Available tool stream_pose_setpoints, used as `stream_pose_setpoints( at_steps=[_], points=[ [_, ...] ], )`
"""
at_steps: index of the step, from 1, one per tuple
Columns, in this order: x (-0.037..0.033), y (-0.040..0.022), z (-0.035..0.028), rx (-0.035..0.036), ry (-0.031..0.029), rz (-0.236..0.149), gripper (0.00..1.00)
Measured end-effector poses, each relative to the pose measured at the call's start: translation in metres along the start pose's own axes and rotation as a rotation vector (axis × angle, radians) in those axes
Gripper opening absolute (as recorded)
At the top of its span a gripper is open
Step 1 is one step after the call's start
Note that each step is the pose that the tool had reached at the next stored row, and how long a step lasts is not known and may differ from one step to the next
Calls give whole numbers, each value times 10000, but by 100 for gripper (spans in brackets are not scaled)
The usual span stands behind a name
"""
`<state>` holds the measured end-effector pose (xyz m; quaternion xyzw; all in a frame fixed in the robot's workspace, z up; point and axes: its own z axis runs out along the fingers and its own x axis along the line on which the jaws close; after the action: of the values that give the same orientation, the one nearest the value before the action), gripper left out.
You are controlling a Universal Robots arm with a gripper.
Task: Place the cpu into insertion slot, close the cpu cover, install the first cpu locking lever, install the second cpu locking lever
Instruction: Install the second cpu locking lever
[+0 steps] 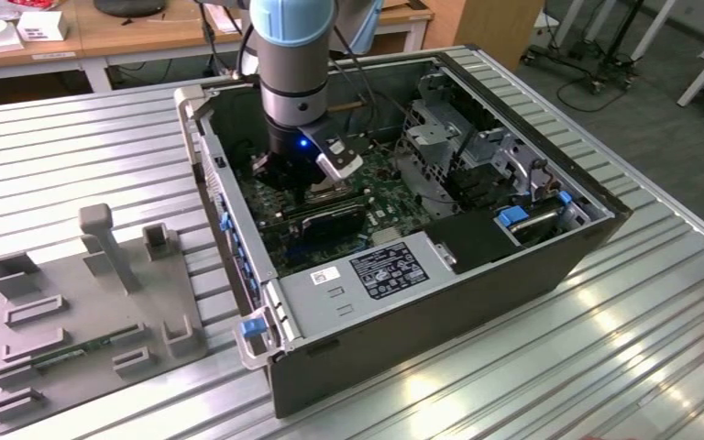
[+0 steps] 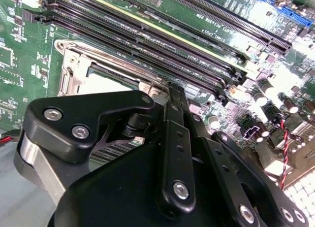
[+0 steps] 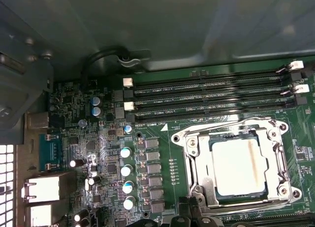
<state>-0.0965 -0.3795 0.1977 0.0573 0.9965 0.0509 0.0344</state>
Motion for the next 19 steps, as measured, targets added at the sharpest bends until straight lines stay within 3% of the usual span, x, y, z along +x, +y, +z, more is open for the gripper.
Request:
stream_pose_setpoints(
  at_steps=[19],
  points=[
    [8, -4, 32, -21, 3, 3, 10]
  ],
)
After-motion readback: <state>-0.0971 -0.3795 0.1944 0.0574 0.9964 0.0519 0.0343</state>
